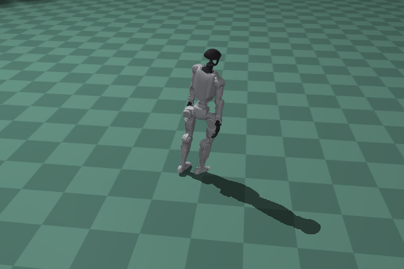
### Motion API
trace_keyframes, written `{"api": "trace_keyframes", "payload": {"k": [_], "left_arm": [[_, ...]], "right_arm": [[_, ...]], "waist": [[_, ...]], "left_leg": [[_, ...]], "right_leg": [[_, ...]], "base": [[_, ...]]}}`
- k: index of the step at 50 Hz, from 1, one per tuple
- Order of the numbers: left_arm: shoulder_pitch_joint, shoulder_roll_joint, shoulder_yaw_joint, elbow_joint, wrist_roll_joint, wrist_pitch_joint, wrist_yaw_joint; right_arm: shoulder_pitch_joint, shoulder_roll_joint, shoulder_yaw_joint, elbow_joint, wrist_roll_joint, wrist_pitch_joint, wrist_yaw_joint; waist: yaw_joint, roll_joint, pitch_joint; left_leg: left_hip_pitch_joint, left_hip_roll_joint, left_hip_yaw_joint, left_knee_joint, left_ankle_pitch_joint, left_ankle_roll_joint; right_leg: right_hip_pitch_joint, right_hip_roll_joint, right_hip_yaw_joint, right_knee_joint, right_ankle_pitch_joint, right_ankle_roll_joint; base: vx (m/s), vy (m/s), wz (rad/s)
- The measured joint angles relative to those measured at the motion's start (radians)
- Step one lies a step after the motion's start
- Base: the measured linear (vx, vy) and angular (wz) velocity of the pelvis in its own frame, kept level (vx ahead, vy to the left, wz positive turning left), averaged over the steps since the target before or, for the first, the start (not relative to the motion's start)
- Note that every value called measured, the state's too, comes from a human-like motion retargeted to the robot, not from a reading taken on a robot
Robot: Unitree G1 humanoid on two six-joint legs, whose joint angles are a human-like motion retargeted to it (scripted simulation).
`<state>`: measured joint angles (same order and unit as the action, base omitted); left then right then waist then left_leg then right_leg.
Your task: Upper body actions
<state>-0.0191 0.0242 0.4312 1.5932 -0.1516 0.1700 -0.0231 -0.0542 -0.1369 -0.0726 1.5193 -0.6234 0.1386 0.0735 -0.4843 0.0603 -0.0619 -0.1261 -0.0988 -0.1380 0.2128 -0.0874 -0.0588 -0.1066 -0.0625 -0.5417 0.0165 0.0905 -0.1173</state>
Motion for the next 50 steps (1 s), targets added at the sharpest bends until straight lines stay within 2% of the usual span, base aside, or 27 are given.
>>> {"api": "trace_keyframes", "payload": {"k": [3,10,15,22,32,40,45,50], "left_arm": [[-0.016,-0.005,-0.003,0.006,-0.004,-0.008,0.026],[0.014,-0.026,0.011,-0.007,-0.019,-0.040,0.055],[0.051,-0.020,0.040,0.028,-0.030,-0.024,0.020],[0.047,0.001,0.063,0.025,-0.069,-0.005,-0.039],[0.015,0.024,0.040,-0.007,-0.042,-0.008,-0.031],[-0.039,0.025,0.022,-0.006,-0.034,-0.028,-0.031],[-0.064,0.034,0.029,0.031,-0.041,-0.030,-0.030],[-0.054,0.037,0.032,0.031,-0.031,-0.025,-0.034]], "right_arm": [[-0.008,-0.015,-0.007,0.002,-0.007,0.000,-0.002],[-0.017,-0.043,-0.021,0.004,-0.019,0.000,-0.008],[-0.007,-0.037,-0.025,0.001,-0.017,0.004,-0.009],[0.008,-0.011,-0.034,-0.005,0.029,-0.005,-0.007],[0.030,0.018,-0.028,-0.001,0.017,-0.015,-0.019],[0.024,0.011,-0.013,-0.037,0.011,-0.032,-0.010],[0.008,0.014,0.007,-0.090,0.006,-0.050,-0.002],[-0.004,0.016,0.026,-0.102,0.015,-0.062,0.002]], "waist": [[-0.001,-0.004,0.000],[0.038,0.005,0.012],[0.009,0.025,-0.020],[0.047,0.013,-0.012],[0.061,-0.001,-0.020],[0.073,-0.023,0.025],[0.051,-0.018,0.054],[0.043,-0.016,0.061]], "left_leg": [[-0.030,-0.022,-0.020,0.049,0.039,0.006],[-0.004,-0.078,-0.158,0.003,0.007,-0.001],[0.011,-0.074,-0.146,-0.049,0.003,0.034],[0.055,-0.077,-0.113,-0.107,0.014,0.063],[0.090,-0.091,-0.104,-0.159,0.029,0.106],[0.101,-0.085,-0.100,-0.154,0.026,0.117],[0.093,-0.059,-0.092,-0.163,0.031,0.122],[0.086,-0.043,-0.071,-0.171,0.034,0.122]], "right_leg": [[-0.001,-0.024,-0.021,0.001,-0.001,0.006],[0.009,-0.019,0.004,0.001,-0.005,0.010],[0.001,-0.016,0.012,0.004,-0.012,0.021],[0.013,-0.016,0.025,0.007,-0.018,0.032],[0.010,-0.019,0.035,0.023,-0.028,0.056],[-0.006,-0.026,0.037,0.090,-0.049,0.066],[-0.052,-0.018,0.066,0.176,-0.022,0.084],[-0.071,-0.006,0.112,0.200,-0.062,0.074]], "base": [[-0.05,0.09,0.41],[0.02,0.11,-0.18],[0.10,0.08,-0.14],[-0.01,0.14,-0.27],[-0.02,0.11,-0.08],[-0.07,0.12,-0.08],[-0.11,0.05,-0.15],[-0.06,-0.03,-0.21]]}}
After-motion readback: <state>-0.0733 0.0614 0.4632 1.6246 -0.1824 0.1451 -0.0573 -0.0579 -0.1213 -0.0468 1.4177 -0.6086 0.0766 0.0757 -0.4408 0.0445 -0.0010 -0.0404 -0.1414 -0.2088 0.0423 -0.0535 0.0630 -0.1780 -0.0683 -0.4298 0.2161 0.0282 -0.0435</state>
